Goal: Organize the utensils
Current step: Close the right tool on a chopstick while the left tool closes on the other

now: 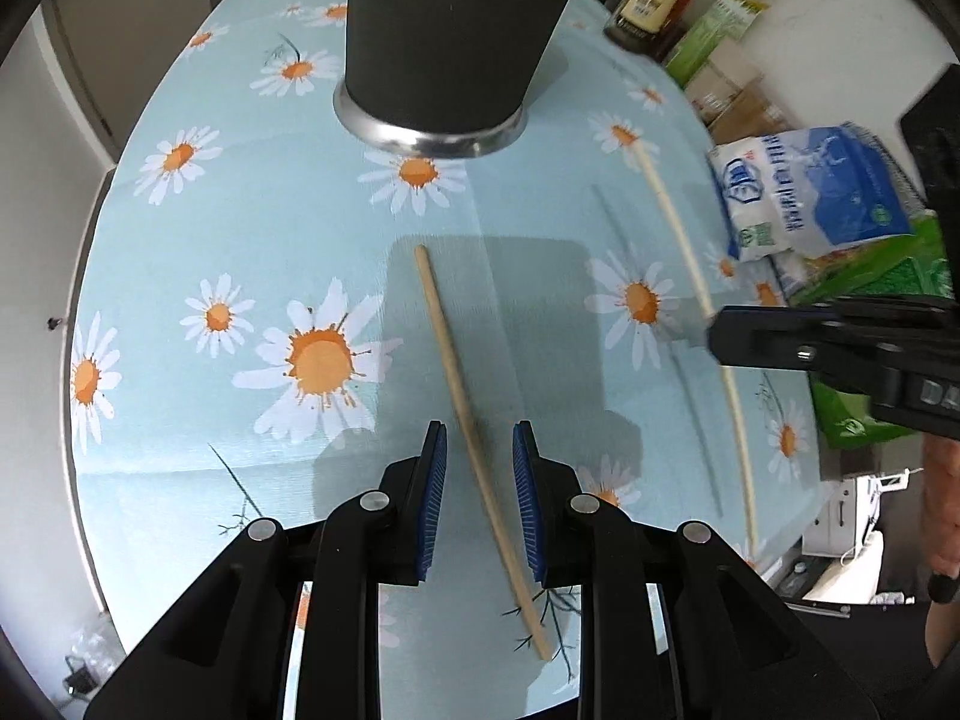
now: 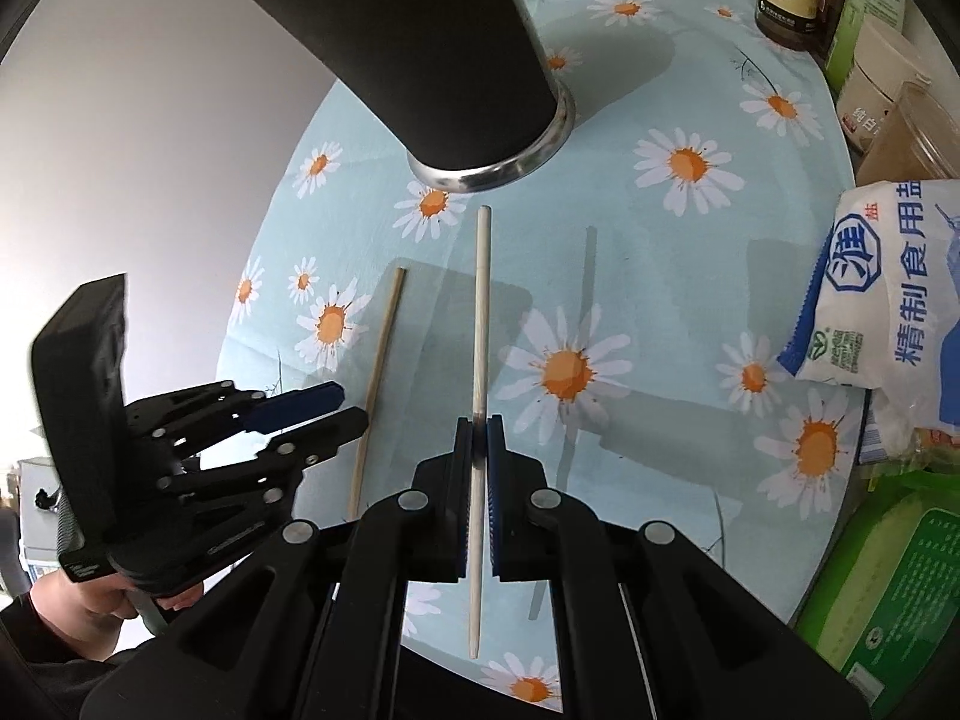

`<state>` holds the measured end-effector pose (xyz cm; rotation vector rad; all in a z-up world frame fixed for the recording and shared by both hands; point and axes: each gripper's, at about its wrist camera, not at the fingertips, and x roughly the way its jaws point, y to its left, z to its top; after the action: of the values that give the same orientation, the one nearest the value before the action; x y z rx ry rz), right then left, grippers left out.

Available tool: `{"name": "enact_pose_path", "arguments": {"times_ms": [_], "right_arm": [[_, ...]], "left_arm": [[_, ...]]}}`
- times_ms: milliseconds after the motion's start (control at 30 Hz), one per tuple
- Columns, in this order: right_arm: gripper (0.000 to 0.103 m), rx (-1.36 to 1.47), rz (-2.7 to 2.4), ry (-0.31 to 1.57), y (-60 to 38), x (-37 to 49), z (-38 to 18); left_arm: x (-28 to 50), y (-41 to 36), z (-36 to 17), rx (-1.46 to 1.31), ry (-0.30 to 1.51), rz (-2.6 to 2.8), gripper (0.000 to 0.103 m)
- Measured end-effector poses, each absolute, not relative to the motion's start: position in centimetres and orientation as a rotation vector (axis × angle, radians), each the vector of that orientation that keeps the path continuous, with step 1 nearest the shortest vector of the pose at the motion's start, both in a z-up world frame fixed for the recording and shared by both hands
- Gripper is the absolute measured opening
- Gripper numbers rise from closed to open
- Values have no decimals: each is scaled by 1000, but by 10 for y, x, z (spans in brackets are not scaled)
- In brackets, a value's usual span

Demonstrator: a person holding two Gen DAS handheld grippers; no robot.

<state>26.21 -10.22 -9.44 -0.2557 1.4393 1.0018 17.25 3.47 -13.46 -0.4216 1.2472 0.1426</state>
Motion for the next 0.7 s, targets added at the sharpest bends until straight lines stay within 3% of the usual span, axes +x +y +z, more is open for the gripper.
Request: {"name": "enact_pose_path", "arguments": {"times_ms": [467,700], "right_arm": [[6,-224,1068,1436,-115,273,-93],[6,-235,1078,1438,-112,270,-91]], "left_arm": [[196,26,-144,-378,1327,267,21],[199,26,-146,-365,1326,288,5]]}}
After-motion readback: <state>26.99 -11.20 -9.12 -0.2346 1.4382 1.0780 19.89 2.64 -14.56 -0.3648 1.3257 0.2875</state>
